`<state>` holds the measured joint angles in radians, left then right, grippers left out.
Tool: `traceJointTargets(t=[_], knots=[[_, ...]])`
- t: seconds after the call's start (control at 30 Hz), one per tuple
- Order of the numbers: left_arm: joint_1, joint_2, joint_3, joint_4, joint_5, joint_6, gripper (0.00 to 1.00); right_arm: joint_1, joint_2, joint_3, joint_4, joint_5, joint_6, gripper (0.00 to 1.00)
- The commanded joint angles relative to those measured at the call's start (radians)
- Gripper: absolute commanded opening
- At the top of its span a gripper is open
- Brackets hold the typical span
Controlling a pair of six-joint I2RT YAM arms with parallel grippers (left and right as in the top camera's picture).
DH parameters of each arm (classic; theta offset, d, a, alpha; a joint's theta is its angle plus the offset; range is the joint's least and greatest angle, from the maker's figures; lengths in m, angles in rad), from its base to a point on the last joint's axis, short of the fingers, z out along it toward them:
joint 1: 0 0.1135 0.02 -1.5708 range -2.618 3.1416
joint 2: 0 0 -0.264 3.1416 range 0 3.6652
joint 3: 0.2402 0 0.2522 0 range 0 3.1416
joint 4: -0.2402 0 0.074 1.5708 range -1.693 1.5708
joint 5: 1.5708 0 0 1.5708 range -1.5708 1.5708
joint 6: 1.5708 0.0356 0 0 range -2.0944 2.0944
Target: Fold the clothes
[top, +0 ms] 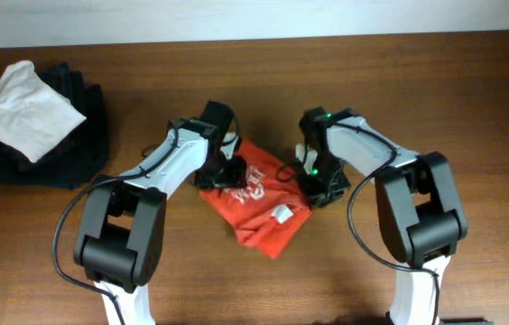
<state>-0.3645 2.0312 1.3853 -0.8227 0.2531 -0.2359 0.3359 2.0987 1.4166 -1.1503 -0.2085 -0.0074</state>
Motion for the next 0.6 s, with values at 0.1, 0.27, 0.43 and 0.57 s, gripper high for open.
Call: traceJointTargets(t=[0.1, 0.27, 0.43, 0.57], knots=[[0.138, 0.016, 0.002, 0.222, -0.063, -0.005, 0.60, 0.091, 0.002, -0.015, 0.032, -0.082, 0.163, 0.30], [0.227, 0.016, 0.166, 0.023, 0.082, 0.029, 0.62, 0.119, 0.000, 0.006, 0.071, -0.080, 0.212, 0.30], [0.237, 0.016, 0.293, -0.295, 0.164, 0.053, 0.65, 0.041, -0.019, 0.117, -0.058, 0.101, 0.211, 0.31], [0.164, 0.016, 0.283, -0.299, 0.208, 0.156, 0.65, -0.062, -0.032, 0.227, -0.168, 0.135, 0.200, 0.31]])
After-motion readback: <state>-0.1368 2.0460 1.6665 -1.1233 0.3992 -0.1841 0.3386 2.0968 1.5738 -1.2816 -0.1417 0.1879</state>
